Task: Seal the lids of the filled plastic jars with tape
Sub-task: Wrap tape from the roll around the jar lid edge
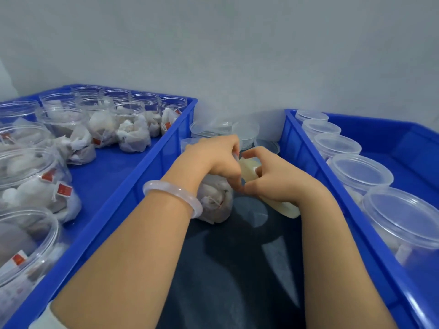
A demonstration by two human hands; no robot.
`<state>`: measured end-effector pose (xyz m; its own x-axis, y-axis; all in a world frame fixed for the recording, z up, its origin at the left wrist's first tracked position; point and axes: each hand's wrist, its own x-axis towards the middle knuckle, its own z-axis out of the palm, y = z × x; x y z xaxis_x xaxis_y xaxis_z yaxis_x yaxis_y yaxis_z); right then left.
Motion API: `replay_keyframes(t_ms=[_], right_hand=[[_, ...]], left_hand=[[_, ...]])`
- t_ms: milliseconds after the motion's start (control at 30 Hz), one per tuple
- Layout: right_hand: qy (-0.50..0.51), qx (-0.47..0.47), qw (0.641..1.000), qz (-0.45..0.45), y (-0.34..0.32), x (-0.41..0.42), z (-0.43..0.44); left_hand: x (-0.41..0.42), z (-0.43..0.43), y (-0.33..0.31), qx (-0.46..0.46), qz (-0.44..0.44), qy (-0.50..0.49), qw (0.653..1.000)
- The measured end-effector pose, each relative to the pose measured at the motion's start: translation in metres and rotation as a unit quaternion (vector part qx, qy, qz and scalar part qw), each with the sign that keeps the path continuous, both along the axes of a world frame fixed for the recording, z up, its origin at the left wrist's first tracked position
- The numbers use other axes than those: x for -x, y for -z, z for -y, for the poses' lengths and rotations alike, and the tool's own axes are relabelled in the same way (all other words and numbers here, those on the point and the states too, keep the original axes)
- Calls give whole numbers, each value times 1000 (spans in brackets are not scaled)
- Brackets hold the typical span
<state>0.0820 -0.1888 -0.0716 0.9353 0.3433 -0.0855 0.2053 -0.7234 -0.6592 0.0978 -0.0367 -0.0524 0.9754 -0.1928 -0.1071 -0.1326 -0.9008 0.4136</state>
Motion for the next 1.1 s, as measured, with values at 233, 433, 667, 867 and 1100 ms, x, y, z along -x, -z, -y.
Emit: replay_keyframes(t_ms=[233,433,667,867,1100], right_hand=[[18,-33,999,15,3,-2,4],[-9,-90,996,11,7,-1,7],[7,-122,992,35,14,-9,3],[7,-126,992,32,21,-12,-1],[-16,-118,993,-18,17,-7,8]], left_hand=[[3,-4,4,-7,0,11,1000],[5,-10,4,36,3,27,999],[5,-11,6,46,18,43,998],[6,-13,4,44,-1,68,997],[6,-9,7,49,14,31,998]])
